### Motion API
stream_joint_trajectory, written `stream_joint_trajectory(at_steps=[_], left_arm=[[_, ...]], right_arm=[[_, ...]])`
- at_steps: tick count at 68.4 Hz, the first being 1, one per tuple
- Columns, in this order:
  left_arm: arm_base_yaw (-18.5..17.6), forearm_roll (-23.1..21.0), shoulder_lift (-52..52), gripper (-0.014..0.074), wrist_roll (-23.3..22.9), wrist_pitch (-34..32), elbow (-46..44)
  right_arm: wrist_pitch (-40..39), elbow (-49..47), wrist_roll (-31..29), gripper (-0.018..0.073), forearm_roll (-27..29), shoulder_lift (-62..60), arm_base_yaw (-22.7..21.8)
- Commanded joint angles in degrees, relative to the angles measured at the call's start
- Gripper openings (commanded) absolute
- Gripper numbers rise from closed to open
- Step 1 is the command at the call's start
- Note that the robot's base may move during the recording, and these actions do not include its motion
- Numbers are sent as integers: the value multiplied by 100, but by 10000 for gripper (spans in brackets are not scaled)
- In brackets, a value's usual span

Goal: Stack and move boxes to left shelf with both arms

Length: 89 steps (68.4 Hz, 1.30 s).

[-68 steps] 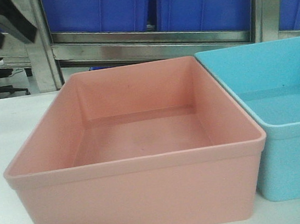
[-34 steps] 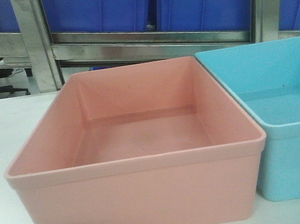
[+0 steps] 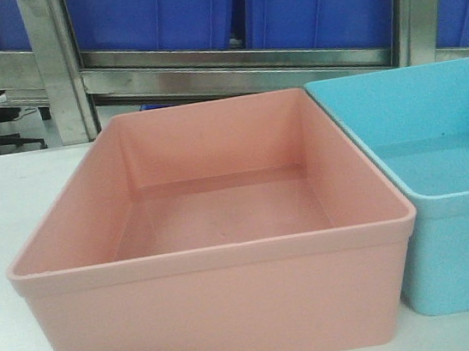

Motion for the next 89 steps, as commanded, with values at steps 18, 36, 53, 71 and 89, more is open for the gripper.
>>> stream_joint_trajectory(at_steps=[18,36,53,71,89], left_arm=[[20,-52,4,262,4,-446,-163],[20,-52,4,262,4,-446,-163],[20,-52,4,262,4,-446,-163],[20,-52,4,262,4,-446,-163],[20,-52,4,262,4,-446,-163]], right_arm=[[-505,-126,-28,53,-27,-58,-30],[-1541,-203,282,53,196,-58,-8],[1331,-1420,53,53,140,431,-8],[2895,-2597,-1009,53,89,1956,-4],[4098,-3419,-1009,53,490,3442,-4]])
